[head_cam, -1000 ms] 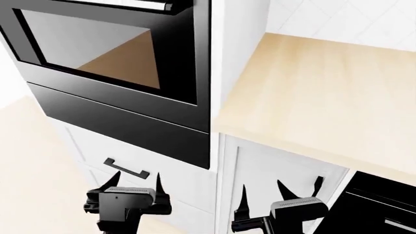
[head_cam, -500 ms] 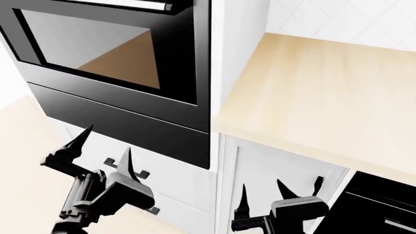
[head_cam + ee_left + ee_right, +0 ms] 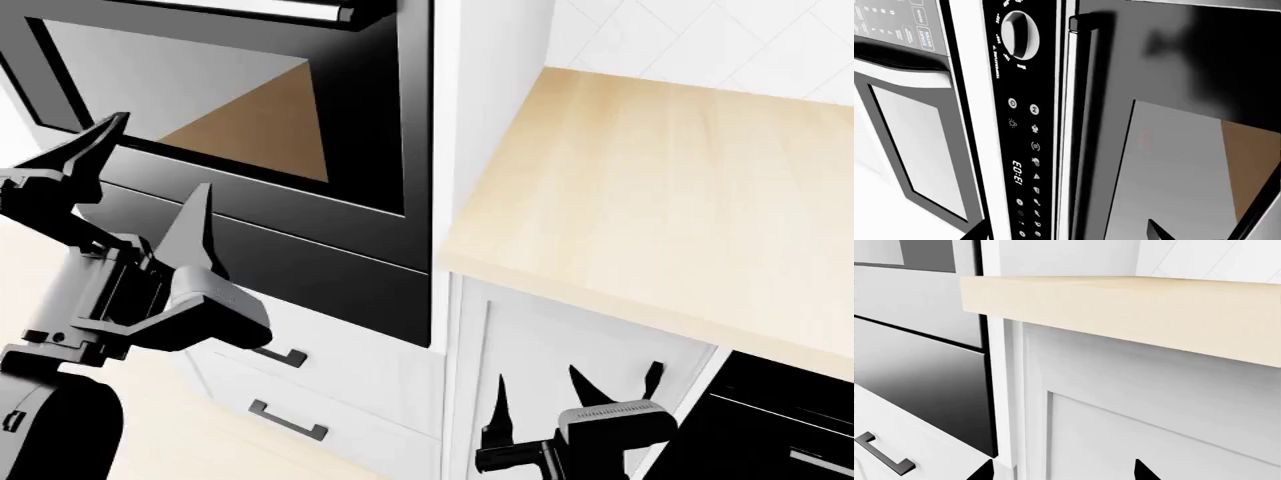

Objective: Open the oven door

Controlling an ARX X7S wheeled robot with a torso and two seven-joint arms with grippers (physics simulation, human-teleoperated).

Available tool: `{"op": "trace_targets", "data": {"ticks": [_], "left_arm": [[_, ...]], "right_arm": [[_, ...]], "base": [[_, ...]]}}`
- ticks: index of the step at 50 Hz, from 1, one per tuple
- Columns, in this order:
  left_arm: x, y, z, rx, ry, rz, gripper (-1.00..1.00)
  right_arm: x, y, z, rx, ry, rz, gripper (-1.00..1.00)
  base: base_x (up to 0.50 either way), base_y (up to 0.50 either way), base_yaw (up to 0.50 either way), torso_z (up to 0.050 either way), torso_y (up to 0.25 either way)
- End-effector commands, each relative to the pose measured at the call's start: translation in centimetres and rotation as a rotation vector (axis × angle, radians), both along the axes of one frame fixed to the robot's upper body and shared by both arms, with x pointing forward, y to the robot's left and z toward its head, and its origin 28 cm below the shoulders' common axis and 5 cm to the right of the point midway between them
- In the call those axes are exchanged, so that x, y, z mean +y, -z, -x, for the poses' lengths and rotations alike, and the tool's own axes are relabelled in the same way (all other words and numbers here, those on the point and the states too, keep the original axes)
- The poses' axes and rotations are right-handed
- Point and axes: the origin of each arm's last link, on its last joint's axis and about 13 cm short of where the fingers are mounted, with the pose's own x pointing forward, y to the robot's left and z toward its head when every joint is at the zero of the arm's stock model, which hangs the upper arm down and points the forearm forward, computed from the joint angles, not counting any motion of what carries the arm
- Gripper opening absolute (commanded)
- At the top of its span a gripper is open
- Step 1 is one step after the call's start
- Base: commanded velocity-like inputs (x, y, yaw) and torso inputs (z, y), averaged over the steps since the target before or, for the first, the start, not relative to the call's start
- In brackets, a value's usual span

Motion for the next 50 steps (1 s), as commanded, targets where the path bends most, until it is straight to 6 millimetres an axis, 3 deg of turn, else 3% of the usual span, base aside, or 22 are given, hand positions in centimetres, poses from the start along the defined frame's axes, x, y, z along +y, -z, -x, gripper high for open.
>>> {"op": "trace_targets", "data": {"ticks": [1,17,50], "left_arm": [[0.2,-4.5,-1.0,-0.091,-0.001,-0.148,1.0],[-0.9,-8.1,-2.5,-0.167,0.047,-0.326,1.0],[-2.6,-7.2,-6.8,-0.13,0.067,-0.337,1.0]], "right_arm": [[0.0,-0.2,0.0,-0.003,-0.003,-0.007,1.0],[0.1,-0.3,0.1,-0.008,-0.008,-0.008,1.0],[0.2,-0.3,0.1,-0.008,-0.016,-0.01,1.0]], "base": [[0.0,0.0,0.0,0.0,0.0],[0.0,0.0,0.0,0.0,0.0],[0.0,0.0,0.0,0.0,0.0]]}}
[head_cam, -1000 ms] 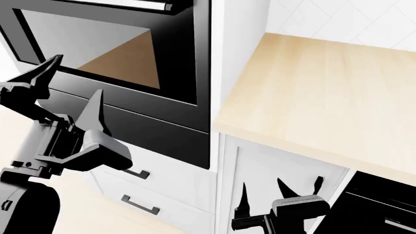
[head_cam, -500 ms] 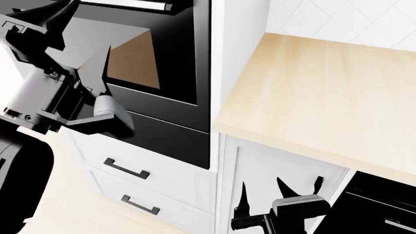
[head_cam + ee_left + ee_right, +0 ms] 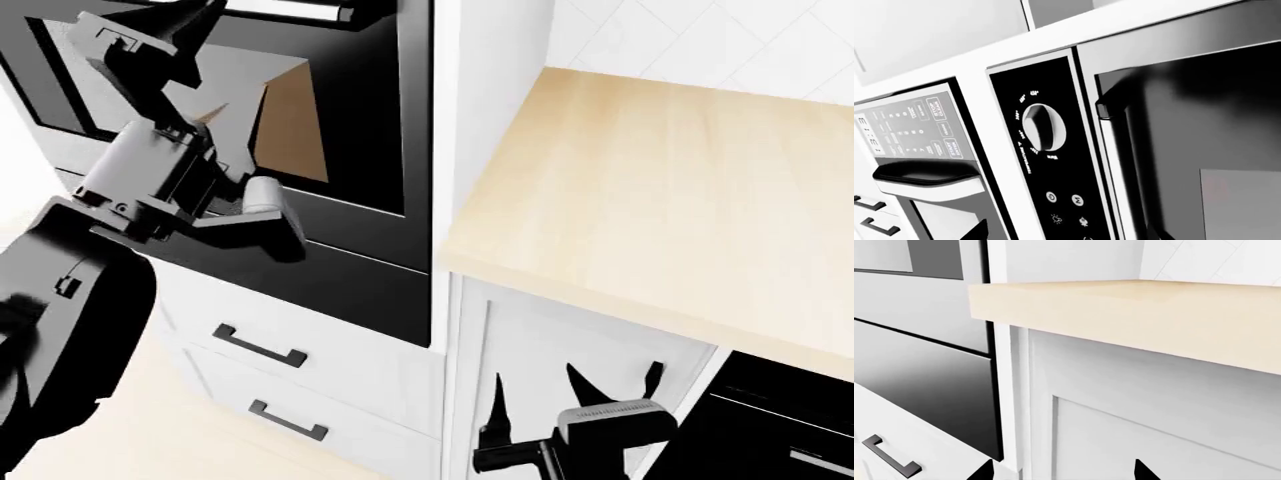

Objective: Open the oven door

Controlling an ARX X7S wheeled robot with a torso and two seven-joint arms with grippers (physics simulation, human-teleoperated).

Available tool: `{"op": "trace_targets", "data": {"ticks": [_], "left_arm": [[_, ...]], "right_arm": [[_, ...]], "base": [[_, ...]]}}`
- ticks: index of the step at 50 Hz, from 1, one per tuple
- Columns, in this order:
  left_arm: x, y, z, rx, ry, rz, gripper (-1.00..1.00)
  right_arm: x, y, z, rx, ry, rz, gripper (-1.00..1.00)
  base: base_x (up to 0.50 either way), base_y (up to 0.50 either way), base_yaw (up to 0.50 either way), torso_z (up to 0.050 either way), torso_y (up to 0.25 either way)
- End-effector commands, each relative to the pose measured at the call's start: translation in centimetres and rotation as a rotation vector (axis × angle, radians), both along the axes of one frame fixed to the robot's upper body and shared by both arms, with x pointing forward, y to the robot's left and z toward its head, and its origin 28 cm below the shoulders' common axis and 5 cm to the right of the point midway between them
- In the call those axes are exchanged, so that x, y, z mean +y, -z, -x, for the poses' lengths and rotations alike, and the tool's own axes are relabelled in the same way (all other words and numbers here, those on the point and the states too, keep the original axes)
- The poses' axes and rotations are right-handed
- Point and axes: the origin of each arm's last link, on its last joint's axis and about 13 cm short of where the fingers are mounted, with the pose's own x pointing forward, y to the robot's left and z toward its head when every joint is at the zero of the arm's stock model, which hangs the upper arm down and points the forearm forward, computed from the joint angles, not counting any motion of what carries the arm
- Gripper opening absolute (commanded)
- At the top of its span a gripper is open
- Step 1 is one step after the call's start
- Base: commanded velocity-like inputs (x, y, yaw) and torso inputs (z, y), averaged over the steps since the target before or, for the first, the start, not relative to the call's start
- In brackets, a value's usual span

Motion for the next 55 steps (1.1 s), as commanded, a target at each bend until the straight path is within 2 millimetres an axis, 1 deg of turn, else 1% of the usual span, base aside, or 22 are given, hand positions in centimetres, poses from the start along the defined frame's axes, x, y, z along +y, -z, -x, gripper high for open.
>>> {"op": "trace_targets", "data": {"ticks": [1,21,28,44,55], "left_arm": [[-0.4,0.1,-1.3,0.005,-0.006,0.001,1.0],[-0.5,0.7,-2.7,0.022,-0.025,0.05,1.0],[-0.8,0.3,-3.2,0.015,-0.028,0.044,1.0],[-1.8,0.3,-4.7,0.012,-0.018,0.028,1.0],[-2.1,-0.3,-5.4,-0.004,-0.019,0.021,1.0]], "right_arm": [[0.0,0.0,0.0,0.0,-0.002,-0.001,1.0],[0.0,0.0,-0.1,-0.003,-0.007,-0.002,1.0],[0.1,0.0,-0.1,-0.004,-0.011,-0.001,1.0],[0.3,-0.1,0.0,-0.006,-0.022,-0.006,1.0],[0.4,-0.1,0.0,-0.006,-0.028,-0.006,1.0]], "base": [[0.0,0.0,0.0,0.0,0.0],[0.0,0.0,0.0,0.0,0.0],[0.0,0.0,0.0,0.0,0.0],[0.0,0.0,0.0,0.0,0.0],[0.0,0.0,0.0,0.0,0.0]]}}
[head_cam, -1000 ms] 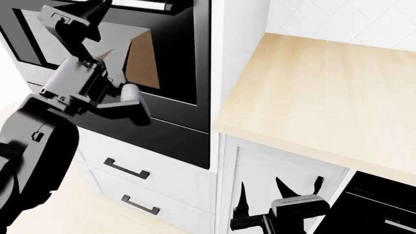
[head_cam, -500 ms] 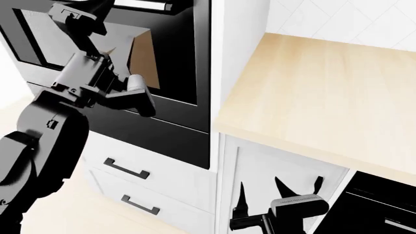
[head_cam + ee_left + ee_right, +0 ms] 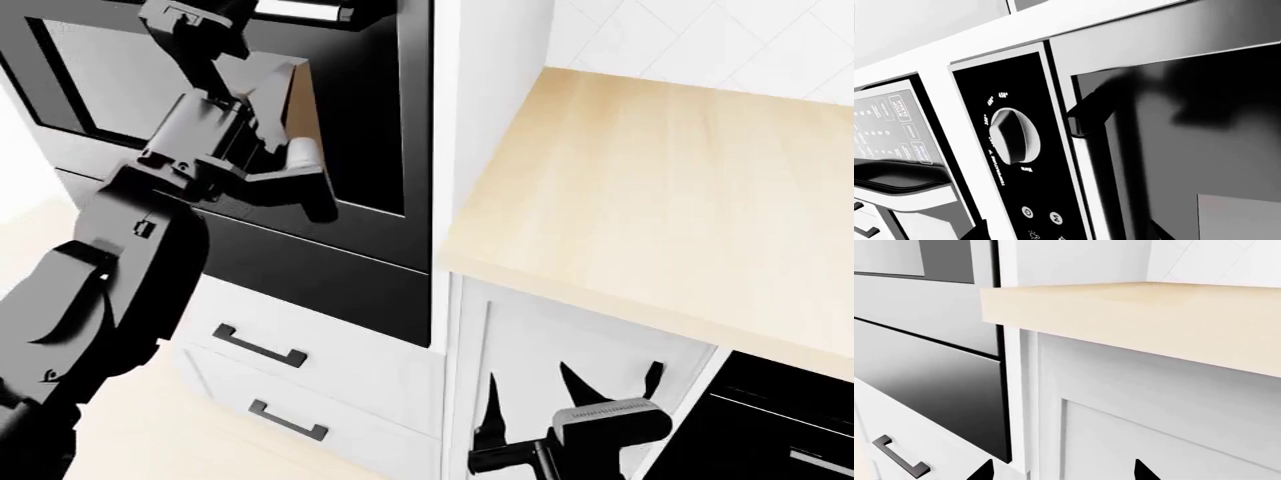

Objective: Open the oven door

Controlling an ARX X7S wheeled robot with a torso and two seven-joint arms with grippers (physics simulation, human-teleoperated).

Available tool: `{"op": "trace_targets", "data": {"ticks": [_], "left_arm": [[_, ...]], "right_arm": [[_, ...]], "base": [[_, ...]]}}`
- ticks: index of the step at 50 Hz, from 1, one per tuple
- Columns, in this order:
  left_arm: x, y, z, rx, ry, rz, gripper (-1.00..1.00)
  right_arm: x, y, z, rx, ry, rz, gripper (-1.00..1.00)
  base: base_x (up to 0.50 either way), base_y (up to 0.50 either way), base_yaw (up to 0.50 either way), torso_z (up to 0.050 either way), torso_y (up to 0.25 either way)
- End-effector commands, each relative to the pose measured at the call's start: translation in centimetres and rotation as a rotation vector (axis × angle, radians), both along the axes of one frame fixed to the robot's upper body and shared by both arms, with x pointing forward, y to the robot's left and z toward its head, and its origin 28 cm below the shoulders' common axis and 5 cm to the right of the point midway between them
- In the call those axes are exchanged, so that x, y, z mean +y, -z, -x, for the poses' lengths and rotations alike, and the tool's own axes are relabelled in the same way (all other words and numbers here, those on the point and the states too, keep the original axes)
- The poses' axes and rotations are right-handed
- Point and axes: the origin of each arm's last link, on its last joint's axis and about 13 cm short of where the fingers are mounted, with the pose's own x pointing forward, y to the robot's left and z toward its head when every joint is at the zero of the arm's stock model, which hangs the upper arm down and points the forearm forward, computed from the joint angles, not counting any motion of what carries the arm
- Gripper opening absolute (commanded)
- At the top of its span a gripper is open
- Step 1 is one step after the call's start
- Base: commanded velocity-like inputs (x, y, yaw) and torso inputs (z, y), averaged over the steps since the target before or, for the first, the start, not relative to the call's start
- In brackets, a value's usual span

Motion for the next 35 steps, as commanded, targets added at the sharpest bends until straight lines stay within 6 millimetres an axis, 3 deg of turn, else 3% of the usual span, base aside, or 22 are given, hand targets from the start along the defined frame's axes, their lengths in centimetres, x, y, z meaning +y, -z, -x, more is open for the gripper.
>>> {"op": "trace_targets", "data": {"ticks": [1,35], "left_arm": [[-0.5,-0.6,-0.8,-0.016,-0.002,-0.005,1.0],[-1.1,-0.9,-3.7,0.007,-0.036,0.003,1.0]], "right_arm": [[0.1,0.0,0.0,-0.001,-0.007,0.0,1.0],[0.1,-0.1,0.1,-0.001,-0.014,-0.01,1.0]], "base": [[0.0,0.0,0.0,0.0,0.0],[0.0,0.0,0.0,0.0,0.0]]}}
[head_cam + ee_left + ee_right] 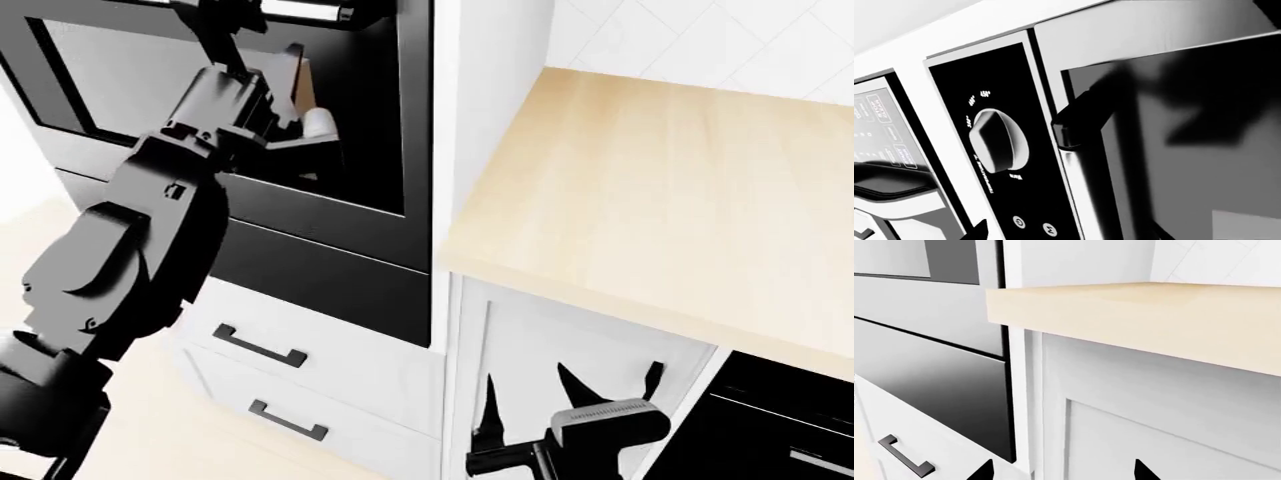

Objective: Open the oven door

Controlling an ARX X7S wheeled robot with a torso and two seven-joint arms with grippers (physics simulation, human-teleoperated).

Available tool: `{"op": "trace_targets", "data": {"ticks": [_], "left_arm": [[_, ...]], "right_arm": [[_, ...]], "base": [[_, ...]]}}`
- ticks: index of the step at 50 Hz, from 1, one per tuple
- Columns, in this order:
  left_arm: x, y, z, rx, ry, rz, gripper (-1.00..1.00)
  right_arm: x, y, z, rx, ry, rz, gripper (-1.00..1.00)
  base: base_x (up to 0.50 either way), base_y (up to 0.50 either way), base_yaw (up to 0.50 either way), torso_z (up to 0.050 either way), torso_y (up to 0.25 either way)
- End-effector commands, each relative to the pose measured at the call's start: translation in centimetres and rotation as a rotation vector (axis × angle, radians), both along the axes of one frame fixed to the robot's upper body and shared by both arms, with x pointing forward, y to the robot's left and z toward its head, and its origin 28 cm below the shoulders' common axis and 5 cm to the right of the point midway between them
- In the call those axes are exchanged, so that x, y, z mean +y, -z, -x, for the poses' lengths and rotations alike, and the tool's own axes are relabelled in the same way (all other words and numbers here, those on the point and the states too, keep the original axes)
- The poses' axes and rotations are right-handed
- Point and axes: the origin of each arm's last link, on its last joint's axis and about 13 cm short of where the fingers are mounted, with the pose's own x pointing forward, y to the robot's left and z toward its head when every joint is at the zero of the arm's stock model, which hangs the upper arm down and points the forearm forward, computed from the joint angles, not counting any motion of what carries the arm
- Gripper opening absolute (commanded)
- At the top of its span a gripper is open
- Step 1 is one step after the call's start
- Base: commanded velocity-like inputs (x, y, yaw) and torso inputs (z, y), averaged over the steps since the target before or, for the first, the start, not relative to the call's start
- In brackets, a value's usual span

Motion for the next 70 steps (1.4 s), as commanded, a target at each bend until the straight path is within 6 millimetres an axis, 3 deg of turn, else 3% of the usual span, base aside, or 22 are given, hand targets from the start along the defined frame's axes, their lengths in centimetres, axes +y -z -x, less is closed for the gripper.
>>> {"op": "trace_targets", "data": {"ticks": [1,30,70], "left_arm": [[-0.3,-0.1,-1.1,0.015,-0.006,0.0,1.0],[0.0,-0.5,-1.9,0.027,-0.043,0.054,1.0],[-1.5,-2.7,-3.4,-0.021,-0.044,0.052,1.0]], "right_arm": [[0.0,-0.1,0.0,-0.001,-0.003,-0.006,1.0],[-0.1,-0.3,0.0,-0.007,-0.002,-0.007,1.0],[0.0,-0.4,0.1,-0.013,-0.014,-0.009,1.0]], "base": [[0.0,0.0,0.0,0.0,0.0],[0.0,0.0,0.0,0.0,0.0],[0.0,0.0,0.0,0.0,0.0]]}}
